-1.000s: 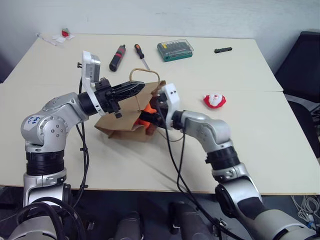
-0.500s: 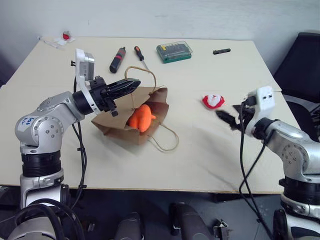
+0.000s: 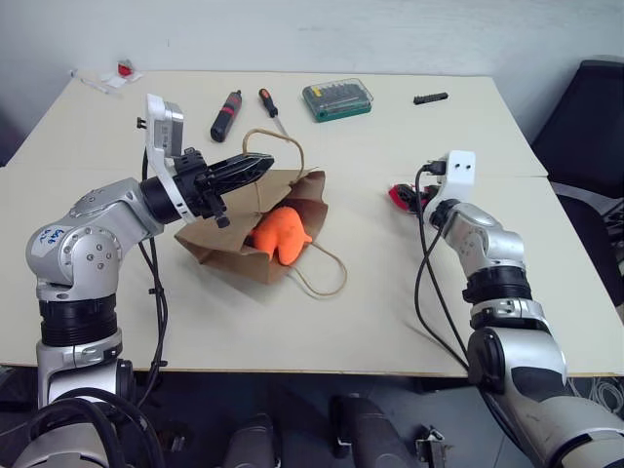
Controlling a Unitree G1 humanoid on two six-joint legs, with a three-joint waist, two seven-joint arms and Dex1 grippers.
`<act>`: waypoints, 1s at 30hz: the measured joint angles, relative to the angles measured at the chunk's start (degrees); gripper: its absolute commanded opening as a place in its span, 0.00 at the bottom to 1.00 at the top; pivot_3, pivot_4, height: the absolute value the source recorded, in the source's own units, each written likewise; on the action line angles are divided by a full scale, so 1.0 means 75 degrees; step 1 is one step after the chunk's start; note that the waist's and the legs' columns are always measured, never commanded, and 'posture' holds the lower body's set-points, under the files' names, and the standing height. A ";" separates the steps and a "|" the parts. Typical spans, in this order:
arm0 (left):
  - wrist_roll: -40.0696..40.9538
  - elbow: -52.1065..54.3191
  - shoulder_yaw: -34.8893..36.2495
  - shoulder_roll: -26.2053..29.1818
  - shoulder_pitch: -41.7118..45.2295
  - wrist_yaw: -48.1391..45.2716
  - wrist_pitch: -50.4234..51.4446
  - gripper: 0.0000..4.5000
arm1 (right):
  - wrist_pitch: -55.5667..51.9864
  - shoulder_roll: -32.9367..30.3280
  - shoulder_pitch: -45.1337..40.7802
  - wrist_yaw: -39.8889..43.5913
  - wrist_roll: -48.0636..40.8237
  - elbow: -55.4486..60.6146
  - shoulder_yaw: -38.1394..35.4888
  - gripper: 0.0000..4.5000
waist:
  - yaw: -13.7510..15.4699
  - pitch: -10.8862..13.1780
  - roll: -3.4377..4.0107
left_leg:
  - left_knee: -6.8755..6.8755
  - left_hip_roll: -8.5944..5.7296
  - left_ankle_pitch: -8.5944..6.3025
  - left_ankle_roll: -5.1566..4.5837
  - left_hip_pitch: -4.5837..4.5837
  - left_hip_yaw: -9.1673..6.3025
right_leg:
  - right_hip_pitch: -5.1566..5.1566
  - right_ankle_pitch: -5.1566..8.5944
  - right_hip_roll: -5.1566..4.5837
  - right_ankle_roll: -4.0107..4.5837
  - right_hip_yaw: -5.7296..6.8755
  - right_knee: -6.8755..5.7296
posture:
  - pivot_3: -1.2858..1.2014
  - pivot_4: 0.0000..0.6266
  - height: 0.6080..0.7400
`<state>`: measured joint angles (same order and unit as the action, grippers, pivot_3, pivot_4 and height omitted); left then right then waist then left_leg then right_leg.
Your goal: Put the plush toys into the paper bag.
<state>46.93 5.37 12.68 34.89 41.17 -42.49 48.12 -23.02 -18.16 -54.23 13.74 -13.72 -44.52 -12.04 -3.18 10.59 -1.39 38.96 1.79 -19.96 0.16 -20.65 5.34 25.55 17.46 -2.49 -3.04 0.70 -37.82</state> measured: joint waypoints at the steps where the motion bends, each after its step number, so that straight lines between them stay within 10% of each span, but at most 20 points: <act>1: 0.0005 0.0050 0.0014 0.0000 0.0000 0.0026 0.0014 0.00 | 0.0141 0.0002 -0.0043 0.0020 0.0050 -0.0122 0.0034 0.45 | -0.0005 0.0000 0.0000 | 0.0001 0.0000 0.0000 0.0000 0.0000 0.0001 | -0.0001 0.0000 -0.0001 -0.0001 0.0000 -0.0001 | 0.52 0.24 1.00; 8: 0.0034 0.0104 0.0098 0.0027 -0.0066 0.0072 0.0081 0.00 | 0.0375 -0.0024 0.0137 0.0451 0.0220 0.0141 0.0283 0.06 | -0.0005 0.0000 0.0000 | 0.0001 0.0001 0.0000 0.0000 0.0001 -0.0002 | -0.0001 0.0000 -0.0001 -0.0001 0.0001 -0.0005 | 0.52 0.24 1.00; 20: 0.0156 0.0139 0.0108 0.0019 -0.0076 0.0124 0.0260 0.00 | -0.4014 0.0911 0.1536 0.2792 -0.2550 0.6090 0.1735 0.06 | -0.0010 0.0003 0.0006 | 0.0003 0.0008 -0.0001 0.0004 0.0001 -0.0011 | 0.0004 0.0000 0.0002 0.0000 0.0008 -0.0009 | 0.52 0.24 1.00; 30: 0.0530 0.0504 0.0074 -0.0091 -0.0104 0.0176 0.0502 0.00 | -0.2633 0.2336 0.0103 0.1822 -0.1253 0.3606 0.2440 0.06 | 0.0030 0.0001 0.0002 | 0.0021 -0.0006 -0.0007 -0.0013 -0.0059 -0.0031 | 0.0032 -0.0003 -0.0020 -0.0004 0.0035 0.0004 | 0.52 0.24 1.00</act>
<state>50.90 9.15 13.23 34.21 40.39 -41.17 51.89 -42.77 -0.64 -53.46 27.41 -23.12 -17.47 6.26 -2.96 10.60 -1.38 39.12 1.74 -20.02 0.06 -21.10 5.11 25.78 17.44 -2.64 -3.07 0.96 -37.79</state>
